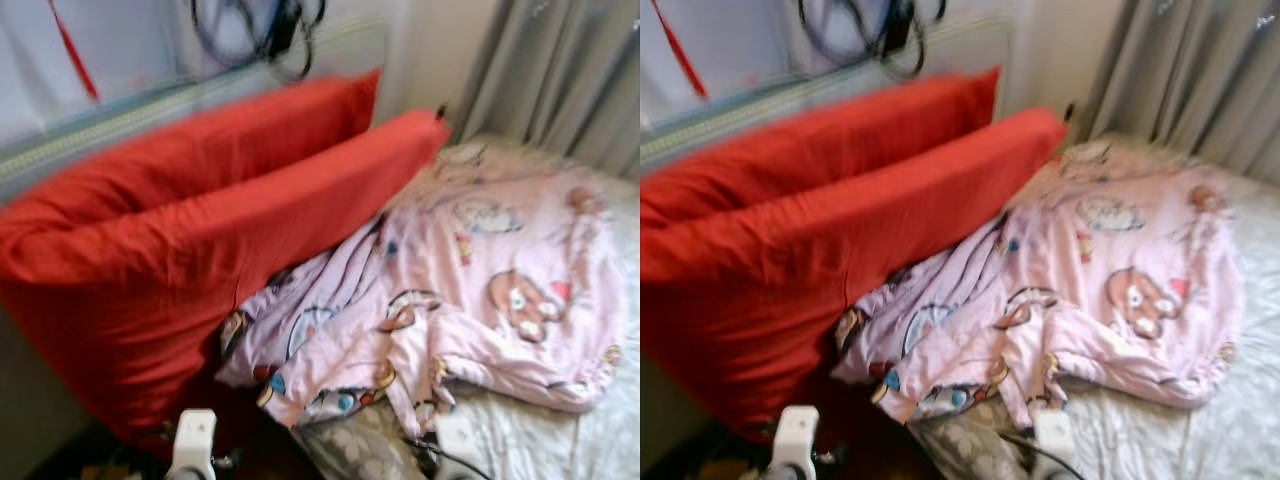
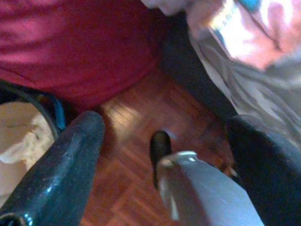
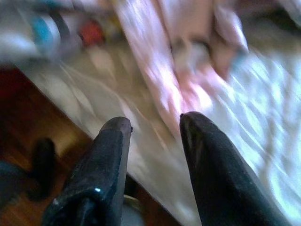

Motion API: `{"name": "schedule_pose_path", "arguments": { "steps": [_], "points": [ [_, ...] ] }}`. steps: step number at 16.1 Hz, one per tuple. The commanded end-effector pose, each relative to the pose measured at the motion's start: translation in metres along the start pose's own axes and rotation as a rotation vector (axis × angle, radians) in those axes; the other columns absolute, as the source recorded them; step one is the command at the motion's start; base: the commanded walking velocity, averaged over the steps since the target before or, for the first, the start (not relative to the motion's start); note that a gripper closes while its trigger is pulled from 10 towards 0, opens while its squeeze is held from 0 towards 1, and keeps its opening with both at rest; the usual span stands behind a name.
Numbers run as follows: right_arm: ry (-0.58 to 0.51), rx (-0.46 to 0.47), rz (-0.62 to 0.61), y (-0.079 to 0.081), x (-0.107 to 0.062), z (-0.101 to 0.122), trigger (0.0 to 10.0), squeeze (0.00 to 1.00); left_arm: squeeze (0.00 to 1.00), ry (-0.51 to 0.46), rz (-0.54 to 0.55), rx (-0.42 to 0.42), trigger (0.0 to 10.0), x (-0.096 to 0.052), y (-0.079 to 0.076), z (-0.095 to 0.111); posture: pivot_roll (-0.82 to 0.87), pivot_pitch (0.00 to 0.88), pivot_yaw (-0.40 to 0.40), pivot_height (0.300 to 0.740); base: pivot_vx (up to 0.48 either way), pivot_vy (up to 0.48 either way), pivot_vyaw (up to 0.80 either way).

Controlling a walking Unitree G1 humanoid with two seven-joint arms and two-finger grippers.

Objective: Clean up the room

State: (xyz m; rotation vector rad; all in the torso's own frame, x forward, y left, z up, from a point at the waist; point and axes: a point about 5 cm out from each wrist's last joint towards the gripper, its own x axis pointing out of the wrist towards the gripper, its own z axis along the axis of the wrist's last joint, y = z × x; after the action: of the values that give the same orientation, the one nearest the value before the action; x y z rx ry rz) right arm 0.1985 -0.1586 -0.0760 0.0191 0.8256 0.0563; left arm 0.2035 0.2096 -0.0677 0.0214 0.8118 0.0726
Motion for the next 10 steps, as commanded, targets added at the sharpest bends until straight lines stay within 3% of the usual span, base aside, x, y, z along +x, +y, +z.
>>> {"name": "schedule_pose_path", "arguments": {
  "steps": [1, 4, 8, 10],
  "points": [
    [-0.009, 0.020, -0.043, -0.014, -0.003, -0.003, 10.0, 0.00, 0.00, -0.056, -0.007, -0.018, 10.0, 0.003, -0.006, 0.014, 0.02, 0.066, -0.047, 0.740, 0.000, 0.000, 0.00],
    [-0.262, 0.003, -0.029, -0.017, 0.001, 0.048, 10.0, 0.00, 0.00, -0.338, -0.017, -0.033, 10.0, 0.005, -0.005, 0.068, 0.02, 0.072, -0.044, 0.740, 0.000, 0.000, 0.00],
    [-0.542, -0.023, 0.002, -0.014, -0.006, 0.092, 10.0, 0.00, 0.00, -0.589, -0.020, -0.047, 10.0, -0.006, -0.001, 0.104, 0.02, 0.071, -0.047, 0.740, 0.000, 0.000, 0.00],
    [-0.597, -0.028, 0.009, -0.012, -0.009, 0.098, 10.0, 0.00, 0.00, -0.642, -0.038, -0.044, 10.0, -0.010, -0.008, 0.105, 0.02, 0.072, -0.048, 0.740, 0.000, 0.000, 0.00]
  ]
}}
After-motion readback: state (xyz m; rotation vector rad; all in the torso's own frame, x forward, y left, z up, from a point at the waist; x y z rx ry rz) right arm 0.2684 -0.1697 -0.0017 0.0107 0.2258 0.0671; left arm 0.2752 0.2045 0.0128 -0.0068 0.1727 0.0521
